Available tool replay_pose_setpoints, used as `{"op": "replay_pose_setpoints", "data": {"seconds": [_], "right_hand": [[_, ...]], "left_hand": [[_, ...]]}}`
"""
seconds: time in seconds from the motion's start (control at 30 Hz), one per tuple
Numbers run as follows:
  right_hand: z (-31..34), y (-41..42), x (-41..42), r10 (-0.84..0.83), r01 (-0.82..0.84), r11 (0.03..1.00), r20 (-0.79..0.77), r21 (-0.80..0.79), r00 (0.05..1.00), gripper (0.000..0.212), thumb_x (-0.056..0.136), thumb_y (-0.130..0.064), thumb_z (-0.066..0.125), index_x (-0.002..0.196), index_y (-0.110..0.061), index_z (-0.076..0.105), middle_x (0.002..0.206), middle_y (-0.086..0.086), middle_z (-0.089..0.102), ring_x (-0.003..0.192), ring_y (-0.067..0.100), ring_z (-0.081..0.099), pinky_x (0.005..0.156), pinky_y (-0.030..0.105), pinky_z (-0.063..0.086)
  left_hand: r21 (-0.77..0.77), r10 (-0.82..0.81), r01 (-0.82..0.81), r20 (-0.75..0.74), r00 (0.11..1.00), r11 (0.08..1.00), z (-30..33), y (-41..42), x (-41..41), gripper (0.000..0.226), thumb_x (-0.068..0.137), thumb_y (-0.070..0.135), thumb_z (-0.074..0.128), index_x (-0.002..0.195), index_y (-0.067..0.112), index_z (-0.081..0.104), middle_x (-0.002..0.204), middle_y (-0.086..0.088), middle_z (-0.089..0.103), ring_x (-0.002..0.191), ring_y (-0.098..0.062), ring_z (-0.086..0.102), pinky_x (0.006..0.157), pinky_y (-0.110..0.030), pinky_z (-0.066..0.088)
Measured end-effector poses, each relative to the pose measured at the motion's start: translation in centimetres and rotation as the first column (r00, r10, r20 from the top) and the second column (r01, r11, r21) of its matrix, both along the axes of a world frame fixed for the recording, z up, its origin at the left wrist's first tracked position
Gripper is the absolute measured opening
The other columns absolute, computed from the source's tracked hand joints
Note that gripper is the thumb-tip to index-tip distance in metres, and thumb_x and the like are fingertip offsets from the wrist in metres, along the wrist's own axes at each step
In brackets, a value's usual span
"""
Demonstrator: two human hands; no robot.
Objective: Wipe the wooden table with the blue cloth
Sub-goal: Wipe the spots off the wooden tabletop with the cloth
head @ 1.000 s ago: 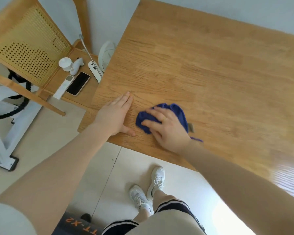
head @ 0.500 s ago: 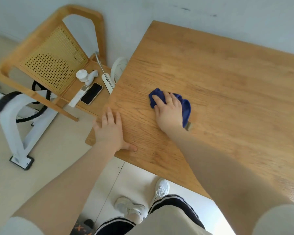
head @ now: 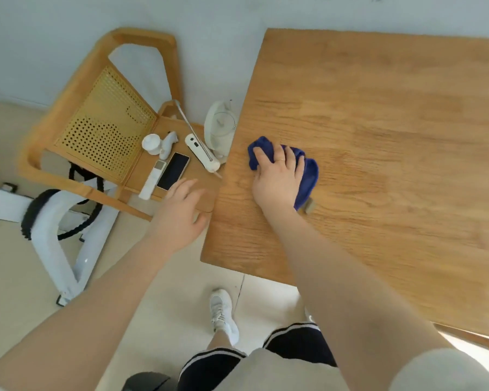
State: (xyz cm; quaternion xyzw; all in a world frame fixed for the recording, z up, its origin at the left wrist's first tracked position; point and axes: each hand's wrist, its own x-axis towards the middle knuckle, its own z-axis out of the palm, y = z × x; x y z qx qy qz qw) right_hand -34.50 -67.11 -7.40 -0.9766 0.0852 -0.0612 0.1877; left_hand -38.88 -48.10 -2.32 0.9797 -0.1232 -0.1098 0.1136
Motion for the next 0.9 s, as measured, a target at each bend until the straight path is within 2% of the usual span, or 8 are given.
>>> {"op": "replay_pose_setpoints", "data": {"seconds": [0.03,0.2,0.33,0.5,0.6,0.67,0.8,0.9], "right_hand": [[-0.2,1.6,-0.6,-0.03,0.03,0.999,0.01,0.019,0.999,0.042,0.091,-0.021,0.044,0.132,-0.03,0.044,0.15,0.009,0.03,0.139,0.031,0.019,0.113,0.047,0.002],[-0.8,8.4,-4.1,0.127,-0.127,0.992,0.032,-0.002,0.991,0.039,0.069,-0.017,0.071,0.107,-0.026,0.065,0.129,0.012,0.057,0.12,0.038,0.049,0.104,0.054,0.03],[-0.7,7.2,-4.7,0.166,-0.168,0.985,0.064,0.027,0.984,0.033,0.078,-0.021,0.056,0.109,-0.025,0.065,0.125,0.012,0.06,0.117,0.037,0.052,0.103,0.053,0.031],[-0.6,2.8,-3.0,-0.2,0.199,0.979,0.01,0.034,0.98,0.034,0.093,-0.02,0.046,0.126,-0.02,0.054,0.141,0.015,0.044,0.13,0.038,0.035,0.11,0.05,0.017],[-0.9,5.0,-4.3,-0.283,0.283,0.959,0.01,0.004,0.959,0.036,0.093,-0.017,0.042,0.127,-0.02,0.052,0.142,0.017,0.041,0.131,0.039,0.032,0.109,0.05,0.018],[-1.0,8.9,-6.6,-0.251,0.251,0.968,0.036,-0.013,0.967,0.039,0.085,-0.02,0.04,0.119,-0.02,0.058,0.135,0.019,0.049,0.123,0.041,0.043,0.104,0.049,0.027],[-1.1,14.9,-11.9,-0.074,0.073,0.994,-0.011,-0.081,0.997,0.048,0.066,-0.014,0.065,0.113,-0.025,0.062,0.13,0.013,0.056,0.117,0.038,0.052,0.1,0.051,0.038],[-0.9,12.9,-13.0,-0.08,0.08,0.995,0.006,-0.059,0.997,0.052,0.068,-0.013,0.059,0.119,-0.023,0.059,0.129,0.015,0.056,0.118,0.037,0.052,0.098,0.052,0.038]], "left_hand": [[0.004,-0.031,0.031,-0.013,0.999,0.999,0.0,0.8,1.0,0.045,0.082,0.01,0.064,0.126,0.002,0.056,0.142,-0.018,0.042,0.137,-0.036,0.029,0.109,-0.045,0.027],[-0.03,-0.163,0.162,-0.027,0.986,0.986,0.4,2.6,5.9,0.041,0.082,0.006,0.06,0.123,0.005,0.059,0.143,-0.014,0.041,0.137,-0.032,0.029,0.108,-0.047,0.032],[-0.072,-0.24,0.235,-0.077,0.968,0.969,1.0,1.9,7.5,0.043,0.088,0.008,0.051,0.131,0.008,0.051,0.147,-0.01,0.036,0.138,-0.026,0.027,0.113,-0.04,0.026],[-0.081,-0.398,0.391,-0.098,0.912,0.917,2.3,2.2,7.7,0.051,0.09,0.007,0.045,0.14,0.012,0.039,0.151,-0.001,0.029,0.137,-0.018,0.028,0.108,-0.029,0.028],[-0.073,-0.434,0.428,-0.152,0.888,0.901,2.7,3.1,7.1,0.054,0.088,0.002,0.044,0.14,0.014,0.039,0.151,0.002,0.029,0.131,-0.017,0.038,0.103,-0.03,0.038],[-0.066,-0.412,0.407,-0.185,0.892,0.911,2.9,3.6,6.3,0.057,0.087,0.001,0.044,0.141,0.014,0.037,0.151,0.002,0.029,0.13,-0.017,0.041,0.101,-0.031,0.04],[-0.041,-0.393,0.395,-0.244,0.887,0.918,2.8,3.3,4.3,0.06,0.089,0.003,0.045,0.145,0.014,0.028,0.152,0.0,0.025,0.132,-0.019,0.039,0.099,-0.031,0.038],[-0.068,-0.379,0.373,-0.218,0.9,0.925,2.6,2.3,2.8,0.063,0.089,0.006,0.048,0.147,0.016,0.024,0.154,-0.001,0.023,0.134,-0.019,0.036,0.101,-0.031,0.038]]}}
